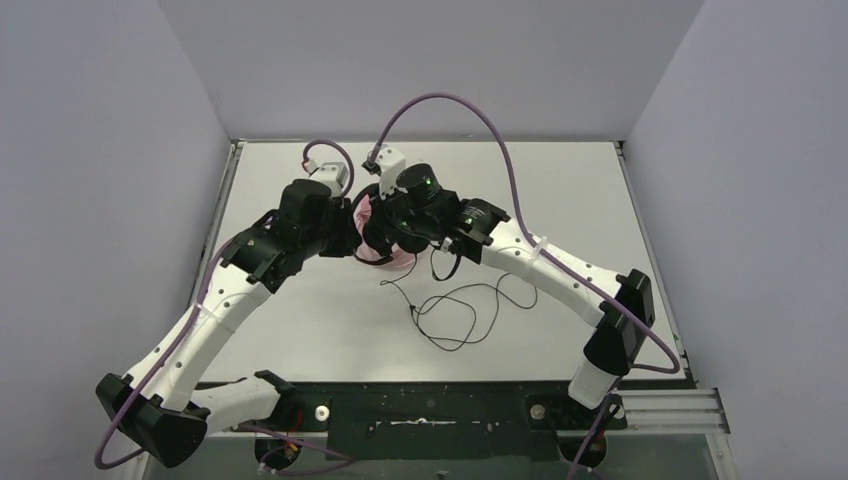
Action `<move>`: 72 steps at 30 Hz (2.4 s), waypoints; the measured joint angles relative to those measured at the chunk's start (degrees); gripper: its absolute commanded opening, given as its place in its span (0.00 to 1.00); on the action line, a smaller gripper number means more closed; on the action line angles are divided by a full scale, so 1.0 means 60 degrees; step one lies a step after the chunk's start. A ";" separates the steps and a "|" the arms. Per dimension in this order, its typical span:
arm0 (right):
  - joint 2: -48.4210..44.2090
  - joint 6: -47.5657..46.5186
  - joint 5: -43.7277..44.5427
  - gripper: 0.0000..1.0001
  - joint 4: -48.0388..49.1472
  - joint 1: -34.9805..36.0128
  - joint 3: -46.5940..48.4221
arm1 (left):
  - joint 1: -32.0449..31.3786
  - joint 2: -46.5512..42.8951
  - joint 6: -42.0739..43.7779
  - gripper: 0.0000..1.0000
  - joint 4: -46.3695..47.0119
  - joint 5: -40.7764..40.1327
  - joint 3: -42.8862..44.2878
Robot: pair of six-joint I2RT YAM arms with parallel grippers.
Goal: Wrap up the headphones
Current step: Wrap the headphones cable around the headphones.
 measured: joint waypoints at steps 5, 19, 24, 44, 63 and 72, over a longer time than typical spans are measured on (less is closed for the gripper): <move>0.0237 -0.0109 0.0262 0.03 -0.0178 0.0087 0.0091 | -0.0004 0.0000 0.0040 0.00 -0.0091 -0.0066 0.0000; -0.0594 0.0397 0.0313 0.02 -0.0678 0.0062 0.0404 | 0.0069 0.0011 0.0018 0.00 -0.0036 0.0197 -0.0004; -0.0142 0.0408 0.0208 0.00 -0.0539 0.0018 0.0517 | 0.0102 0.0015 -0.0047 0.00 -0.0033 0.0375 -0.0004; -0.0120 0.0645 0.1424 0.03 -0.0550 0.0361 -0.1829 | 0.1519 -0.0197 -0.0645 0.00 0.0091 0.1781 -0.0619; -0.2736 0.0313 -0.1457 1.00 -0.1508 -0.2255 -0.0903 | 0.1559 -0.0878 0.0226 0.00 0.0805 0.2222 -0.1249; -0.1792 0.0080 -0.3643 0.70 -0.0426 -0.3089 -0.1308 | 0.1555 -0.1177 0.0517 0.00 0.1191 0.3115 -0.1337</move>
